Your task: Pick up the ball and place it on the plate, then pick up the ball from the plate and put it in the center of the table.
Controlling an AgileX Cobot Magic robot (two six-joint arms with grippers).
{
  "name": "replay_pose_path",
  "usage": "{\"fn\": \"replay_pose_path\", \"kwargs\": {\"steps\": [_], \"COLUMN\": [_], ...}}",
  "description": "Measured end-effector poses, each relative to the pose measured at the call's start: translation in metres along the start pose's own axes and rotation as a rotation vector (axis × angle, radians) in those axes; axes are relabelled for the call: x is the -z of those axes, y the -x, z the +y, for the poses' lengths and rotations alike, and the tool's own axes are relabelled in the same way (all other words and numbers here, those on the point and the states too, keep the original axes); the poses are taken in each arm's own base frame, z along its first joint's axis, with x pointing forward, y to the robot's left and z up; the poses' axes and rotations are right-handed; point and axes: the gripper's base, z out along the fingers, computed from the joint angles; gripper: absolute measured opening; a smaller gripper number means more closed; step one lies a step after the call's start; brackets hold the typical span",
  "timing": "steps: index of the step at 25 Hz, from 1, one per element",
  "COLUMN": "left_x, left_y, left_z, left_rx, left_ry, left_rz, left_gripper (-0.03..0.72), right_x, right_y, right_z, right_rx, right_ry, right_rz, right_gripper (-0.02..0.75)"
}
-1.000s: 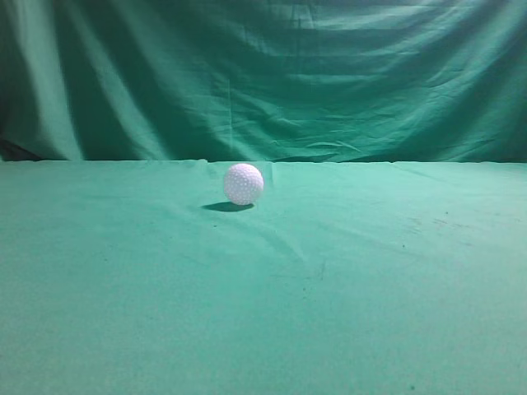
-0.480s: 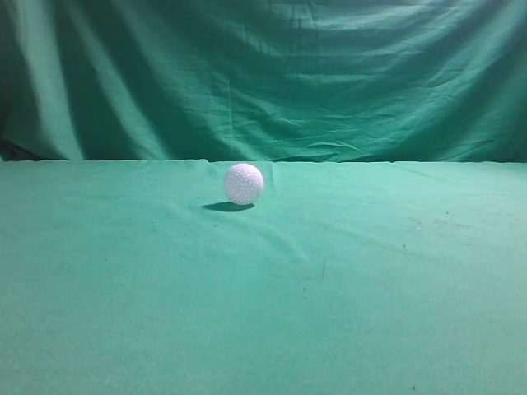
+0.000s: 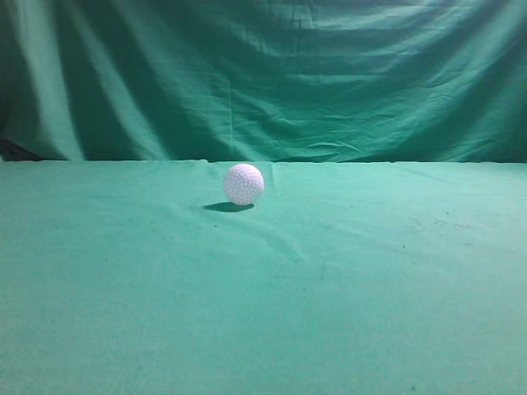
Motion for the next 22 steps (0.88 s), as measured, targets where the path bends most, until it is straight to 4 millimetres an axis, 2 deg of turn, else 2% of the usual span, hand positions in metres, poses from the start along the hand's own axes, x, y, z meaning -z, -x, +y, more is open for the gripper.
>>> {"fn": "replay_pose_path", "kwargs": {"steps": [22], "left_x": [0.0002], "left_y": [0.0001], "left_z": [-0.0001], "left_rx": [-0.001], "left_ry": [0.000], "left_rz": [-0.001], "left_gripper": [0.000], "right_x": [0.0000], "right_y": [-0.0006], "right_z": [0.0001], "right_rx": [0.019], "right_ry": [0.001], "right_rz": [0.007], "right_gripper": [0.000]}}
